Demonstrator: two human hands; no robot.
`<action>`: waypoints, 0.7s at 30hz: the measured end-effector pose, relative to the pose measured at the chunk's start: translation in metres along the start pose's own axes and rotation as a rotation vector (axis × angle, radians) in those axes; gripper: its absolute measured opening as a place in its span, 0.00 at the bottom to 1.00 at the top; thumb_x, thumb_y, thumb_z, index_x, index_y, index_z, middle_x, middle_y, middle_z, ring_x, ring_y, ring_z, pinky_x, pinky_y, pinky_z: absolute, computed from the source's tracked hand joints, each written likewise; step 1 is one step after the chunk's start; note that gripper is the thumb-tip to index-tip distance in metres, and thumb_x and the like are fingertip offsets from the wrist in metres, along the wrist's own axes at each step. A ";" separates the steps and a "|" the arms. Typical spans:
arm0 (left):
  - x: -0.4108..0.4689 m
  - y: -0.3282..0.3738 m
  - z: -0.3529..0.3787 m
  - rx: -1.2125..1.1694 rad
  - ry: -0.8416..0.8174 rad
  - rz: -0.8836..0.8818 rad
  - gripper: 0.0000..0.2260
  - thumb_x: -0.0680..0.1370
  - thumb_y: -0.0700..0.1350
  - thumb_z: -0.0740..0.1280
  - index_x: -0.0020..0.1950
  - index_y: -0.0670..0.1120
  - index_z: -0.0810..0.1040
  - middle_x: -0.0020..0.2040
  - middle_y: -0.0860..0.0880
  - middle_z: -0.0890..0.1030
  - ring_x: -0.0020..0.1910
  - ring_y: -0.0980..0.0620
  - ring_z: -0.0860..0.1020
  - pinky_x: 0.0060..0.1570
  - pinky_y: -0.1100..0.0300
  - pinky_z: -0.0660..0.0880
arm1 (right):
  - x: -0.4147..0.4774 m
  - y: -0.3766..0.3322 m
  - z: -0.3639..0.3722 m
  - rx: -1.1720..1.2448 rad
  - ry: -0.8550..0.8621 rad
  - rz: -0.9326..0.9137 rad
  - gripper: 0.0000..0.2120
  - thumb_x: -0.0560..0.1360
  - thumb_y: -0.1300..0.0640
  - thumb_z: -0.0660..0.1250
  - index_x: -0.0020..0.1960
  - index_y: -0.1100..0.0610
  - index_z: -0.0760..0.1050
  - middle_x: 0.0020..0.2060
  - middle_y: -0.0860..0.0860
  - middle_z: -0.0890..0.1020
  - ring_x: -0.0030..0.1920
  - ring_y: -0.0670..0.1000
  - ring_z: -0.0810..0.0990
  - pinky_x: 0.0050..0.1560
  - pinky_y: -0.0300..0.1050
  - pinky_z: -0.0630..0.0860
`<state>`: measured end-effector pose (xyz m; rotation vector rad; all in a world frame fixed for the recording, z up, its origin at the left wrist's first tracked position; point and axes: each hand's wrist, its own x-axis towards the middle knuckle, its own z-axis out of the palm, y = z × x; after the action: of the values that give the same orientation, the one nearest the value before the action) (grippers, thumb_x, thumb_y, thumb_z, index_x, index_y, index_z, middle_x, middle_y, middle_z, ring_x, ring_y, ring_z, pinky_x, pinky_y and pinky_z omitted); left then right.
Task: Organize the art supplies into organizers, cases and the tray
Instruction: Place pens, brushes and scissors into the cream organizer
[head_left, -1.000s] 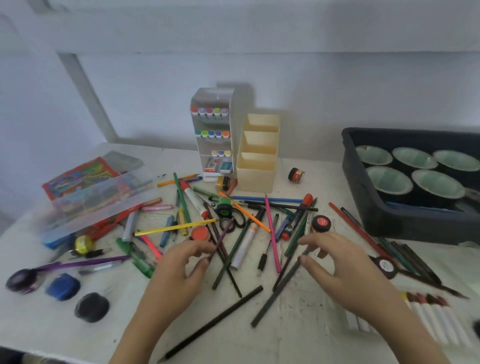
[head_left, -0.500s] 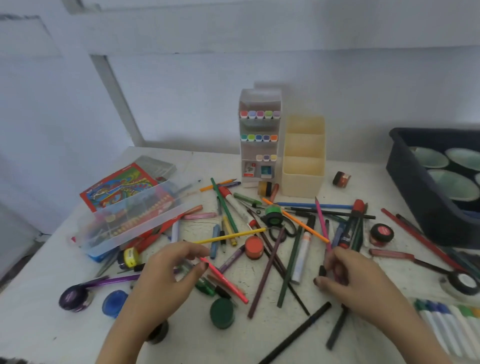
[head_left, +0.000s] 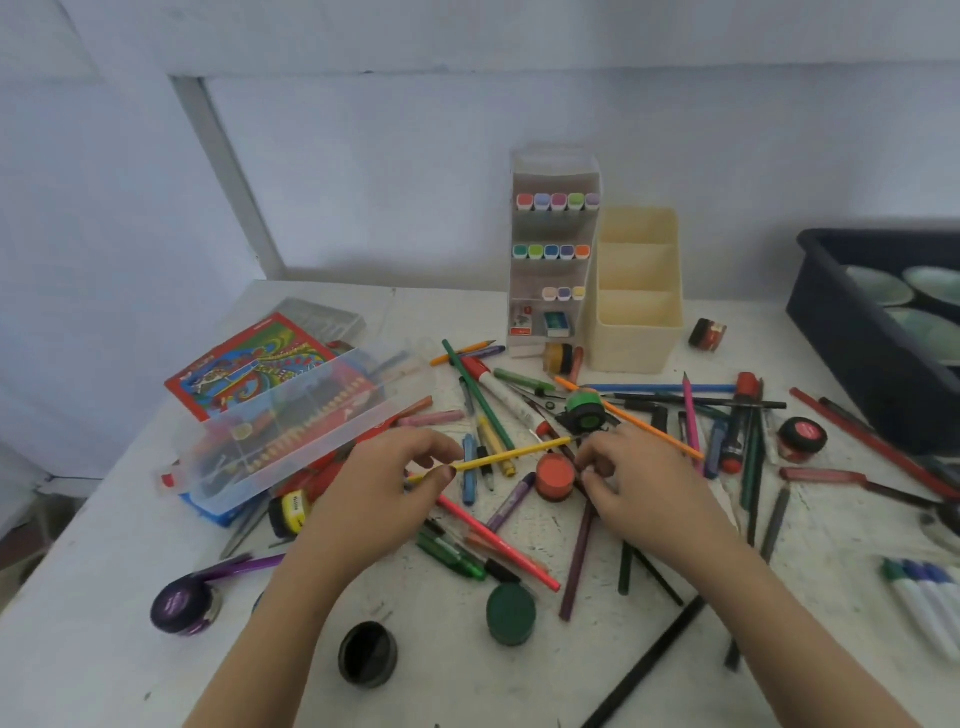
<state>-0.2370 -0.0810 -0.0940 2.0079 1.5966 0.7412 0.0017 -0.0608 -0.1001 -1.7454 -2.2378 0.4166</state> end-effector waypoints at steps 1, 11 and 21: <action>0.003 0.001 0.000 -0.001 -0.015 0.013 0.10 0.76 0.41 0.67 0.48 0.58 0.78 0.47 0.64 0.77 0.49 0.67 0.73 0.42 0.76 0.68 | 0.003 -0.004 0.003 -0.051 -0.009 0.020 0.05 0.76 0.52 0.62 0.51 0.47 0.74 0.45 0.44 0.74 0.49 0.46 0.73 0.49 0.45 0.73; 0.018 -0.003 -0.001 -0.040 -0.059 0.091 0.10 0.77 0.41 0.66 0.48 0.58 0.77 0.47 0.66 0.77 0.51 0.70 0.73 0.44 0.80 0.65 | 0.010 -0.019 -0.004 -0.238 -0.151 0.125 0.09 0.72 0.49 0.65 0.40 0.54 0.75 0.38 0.49 0.79 0.39 0.48 0.78 0.35 0.41 0.72; 0.033 -0.004 0.010 -0.071 -0.046 0.082 0.13 0.78 0.41 0.64 0.48 0.61 0.76 0.48 0.61 0.79 0.49 0.65 0.75 0.45 0.72 0.68 | 0.015 -0.001 -0.052 0.361 -0.111 0.106 0.03 0.72 0.57 0.66 0.40 0.55 0.75 0.33 0.50 0.77 0.33 0.46 0.73 0.38 0.40 0.74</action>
<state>-0.2276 -0.0481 -0.1005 2.0350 1.4498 0.7657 0.0175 -0.0432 -0.0518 -1.6835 -1.9883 0.8988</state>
